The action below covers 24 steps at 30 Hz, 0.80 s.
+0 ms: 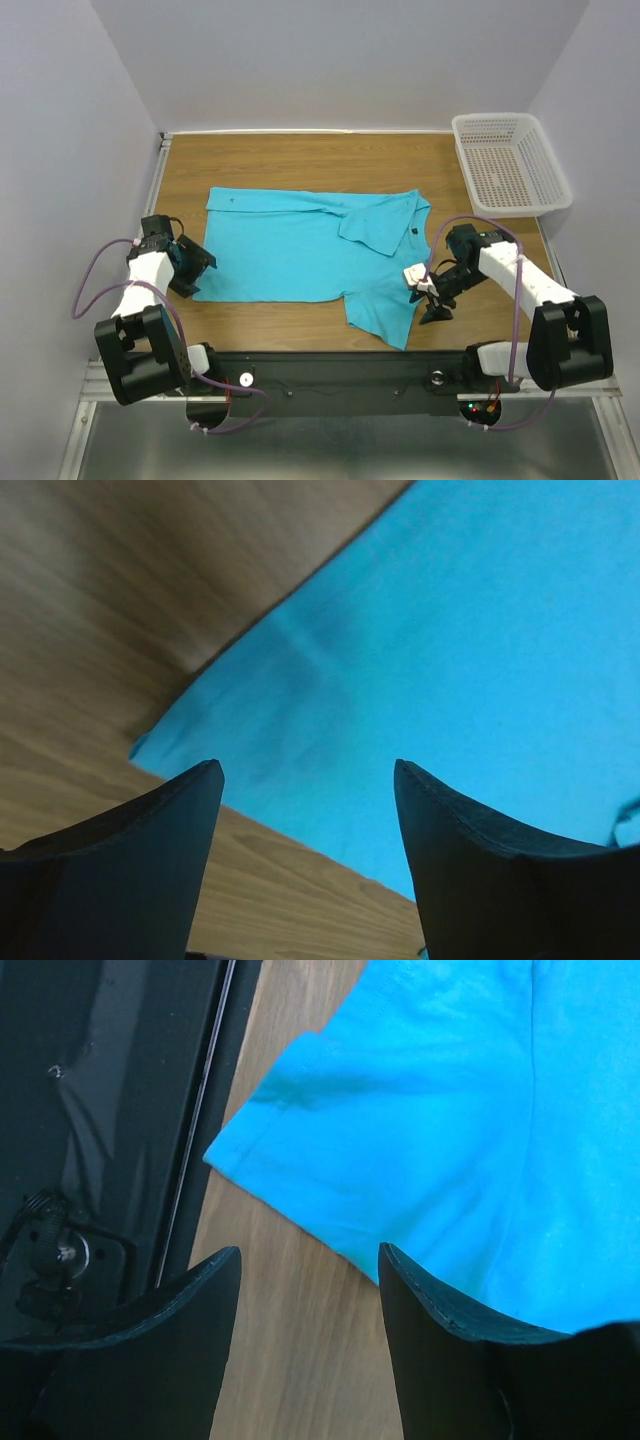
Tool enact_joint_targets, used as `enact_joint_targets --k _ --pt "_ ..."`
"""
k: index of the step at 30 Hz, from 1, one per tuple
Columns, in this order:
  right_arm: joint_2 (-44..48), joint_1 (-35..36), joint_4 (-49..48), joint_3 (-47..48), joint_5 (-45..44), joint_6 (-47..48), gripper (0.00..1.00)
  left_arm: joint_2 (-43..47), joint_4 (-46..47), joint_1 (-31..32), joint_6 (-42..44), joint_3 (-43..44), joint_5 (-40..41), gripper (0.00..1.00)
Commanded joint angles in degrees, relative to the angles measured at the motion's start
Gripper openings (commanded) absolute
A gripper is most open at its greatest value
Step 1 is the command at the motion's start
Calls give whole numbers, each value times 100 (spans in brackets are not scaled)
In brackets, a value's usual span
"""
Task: Fold and stack the t-shirts
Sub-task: Fold the tshirt
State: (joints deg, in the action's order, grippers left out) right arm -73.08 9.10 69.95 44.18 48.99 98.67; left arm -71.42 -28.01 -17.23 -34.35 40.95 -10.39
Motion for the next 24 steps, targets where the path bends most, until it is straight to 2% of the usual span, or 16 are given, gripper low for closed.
enact_joint_targets --k 1,4,11,14,17,18,21,24 --pt "-127 197 -482 90 154 -120 62 66 -881 45 -89 273 1213 77" --pt "-286 259 -614 161 277 -138 61 -47 -1224 36 -256 352 1654 77" --pt "-461 267 -834 205 479 -190 61 -486 -1181 168 -353 176 1461 75" --pt "-470 259 -834 178 532 -208 60 -829 -944 185 -362 221 1330 57" --pt "-374 250 -817 126 471 -243 60 -1102 -724 203 -327 194 1198 46" --pt "-287 250 -808 108 453 -252 60 -1155 -663 212 -292 185 1128 28" --pt "-190 267 -676 64 401 -130 60 -1225 -618 203 -187 194 909 0" --pt "-215 320 -299 117 392 134 61 -1094 -653 212 -55 238 881 0"
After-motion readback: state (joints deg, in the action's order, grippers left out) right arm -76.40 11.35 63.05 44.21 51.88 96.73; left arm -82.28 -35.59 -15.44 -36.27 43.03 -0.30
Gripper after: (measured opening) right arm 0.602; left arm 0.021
